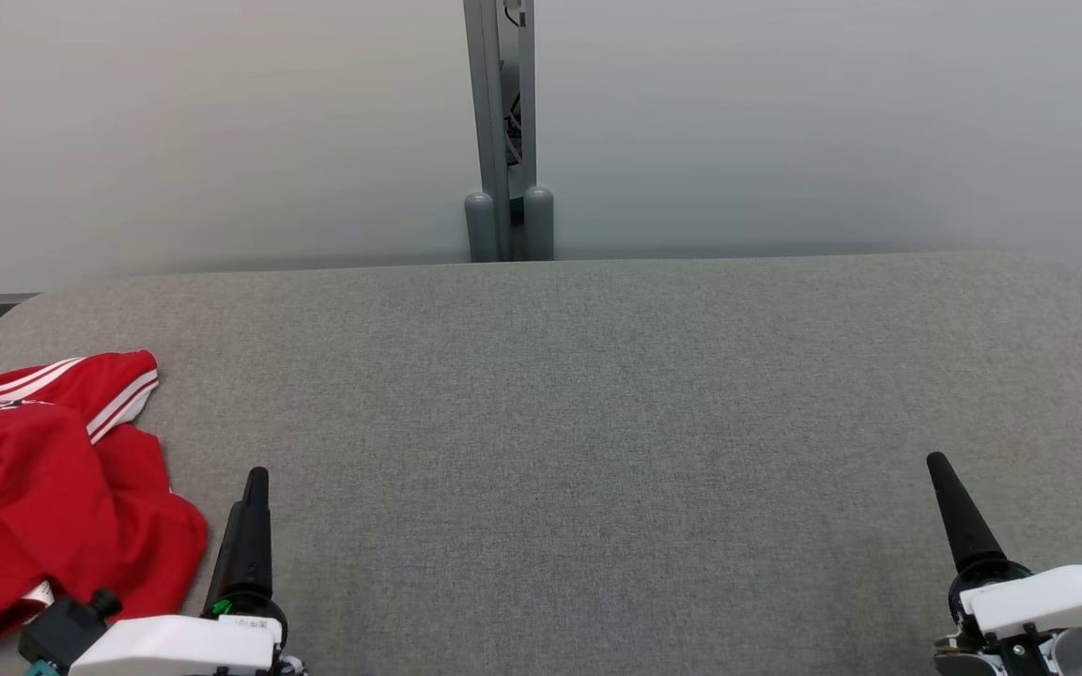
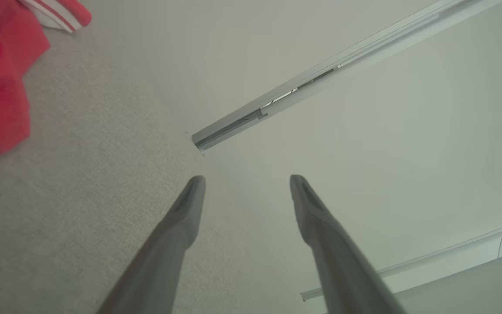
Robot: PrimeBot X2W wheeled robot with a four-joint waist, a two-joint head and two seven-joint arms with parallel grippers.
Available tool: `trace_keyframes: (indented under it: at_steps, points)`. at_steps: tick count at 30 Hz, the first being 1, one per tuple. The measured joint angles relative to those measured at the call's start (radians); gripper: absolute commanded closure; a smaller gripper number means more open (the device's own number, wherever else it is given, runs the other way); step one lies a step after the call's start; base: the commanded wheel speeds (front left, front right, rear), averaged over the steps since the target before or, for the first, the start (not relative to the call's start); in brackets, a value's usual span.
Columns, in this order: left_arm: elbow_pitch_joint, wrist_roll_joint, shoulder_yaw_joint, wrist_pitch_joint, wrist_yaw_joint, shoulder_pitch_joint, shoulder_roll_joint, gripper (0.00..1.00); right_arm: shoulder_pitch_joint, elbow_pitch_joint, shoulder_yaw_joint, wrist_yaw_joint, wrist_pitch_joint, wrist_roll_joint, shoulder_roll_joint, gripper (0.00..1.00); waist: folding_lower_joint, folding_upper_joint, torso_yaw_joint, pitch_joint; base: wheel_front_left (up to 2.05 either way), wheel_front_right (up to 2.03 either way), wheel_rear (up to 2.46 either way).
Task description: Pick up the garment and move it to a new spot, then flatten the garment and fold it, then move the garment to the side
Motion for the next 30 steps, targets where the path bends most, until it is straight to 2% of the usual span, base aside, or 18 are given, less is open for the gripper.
trace_keyframes:
  at_steps: [10, 30]
  points:
    - [-0.027, 0.159, -0.034, -0.024, 0.023, 0.013, 0.000, 0.00, 0.034, -0.072, 0.042, 0.000, -0.045, -0.219, -0.003, 0.00, 0.0000, 0.0000, 0.003, -0.008, 0.00, 0.00, 0.00]
    - [-0.081, 0.469, -0.088, -0.067, 0.045, 0.031, 0.002, 0.00, 0.080, -0.167, 0.082, 0.000, -0.131, -0.484, -0.001, 0.00, 0.0000, 0.0000, 0.011, -0.025, 0.00, 0.00, 0.00]
